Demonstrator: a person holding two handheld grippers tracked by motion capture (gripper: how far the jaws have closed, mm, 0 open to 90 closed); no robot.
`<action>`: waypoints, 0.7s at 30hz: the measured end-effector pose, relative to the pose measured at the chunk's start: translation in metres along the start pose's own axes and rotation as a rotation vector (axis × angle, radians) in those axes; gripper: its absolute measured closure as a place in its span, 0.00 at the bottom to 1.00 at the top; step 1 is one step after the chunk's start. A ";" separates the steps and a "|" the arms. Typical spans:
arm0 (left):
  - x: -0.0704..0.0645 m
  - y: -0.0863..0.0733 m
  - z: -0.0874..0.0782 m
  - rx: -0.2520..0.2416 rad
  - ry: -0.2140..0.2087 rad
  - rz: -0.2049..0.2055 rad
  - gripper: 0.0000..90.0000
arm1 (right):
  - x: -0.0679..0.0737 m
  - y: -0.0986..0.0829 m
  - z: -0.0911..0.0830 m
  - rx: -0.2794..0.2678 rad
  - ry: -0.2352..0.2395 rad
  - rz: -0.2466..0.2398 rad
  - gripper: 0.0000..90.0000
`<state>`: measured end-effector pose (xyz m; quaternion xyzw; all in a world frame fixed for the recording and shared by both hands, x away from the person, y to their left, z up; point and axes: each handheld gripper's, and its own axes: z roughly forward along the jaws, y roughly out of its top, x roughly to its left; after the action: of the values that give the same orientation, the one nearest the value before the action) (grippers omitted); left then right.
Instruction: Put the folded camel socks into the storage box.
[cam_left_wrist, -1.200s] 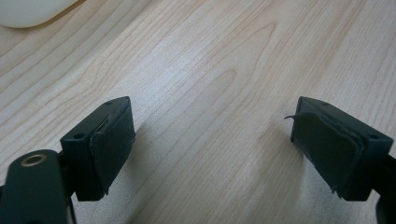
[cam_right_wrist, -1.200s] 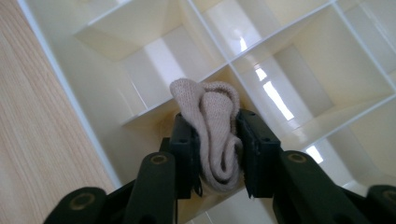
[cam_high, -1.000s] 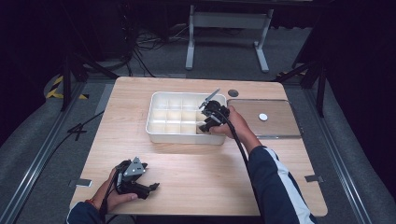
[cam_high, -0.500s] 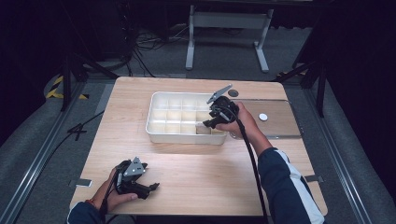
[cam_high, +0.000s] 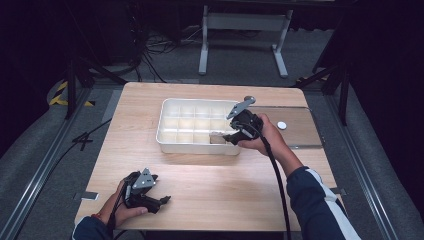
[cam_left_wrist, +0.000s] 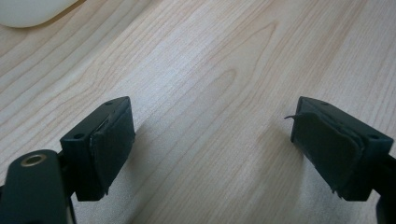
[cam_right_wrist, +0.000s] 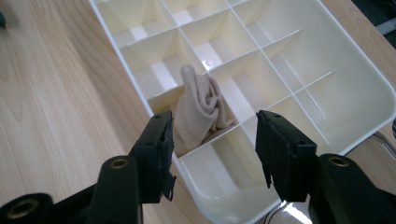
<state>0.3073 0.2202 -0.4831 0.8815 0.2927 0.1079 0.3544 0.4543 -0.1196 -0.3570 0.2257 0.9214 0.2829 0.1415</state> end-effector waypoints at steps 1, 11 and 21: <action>0.000 0.000 0.000 0.000 0.000 0.000 0.15 | 0.001 -0.003 -0.003 -0.002 -0.001 -0.006 0.52; 0.000 0.000 0.000 0.000 -0.001 0.000 0.15 | 0.005 -0.029 -0.029 -0.017 -0.050 -0.019 0.46; 0.000 0.000 0.000 0.001 0.001 0.003 0.15 | 0.003 -0.062 -0.045 0.005 -0.124 -0.015 0.43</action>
<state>0.3076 0.2204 -0.4830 0.8822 0.2914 0.1086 0.3537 0.4135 -0.1846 -0.3575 0.2361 0.9133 0.2651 0.1998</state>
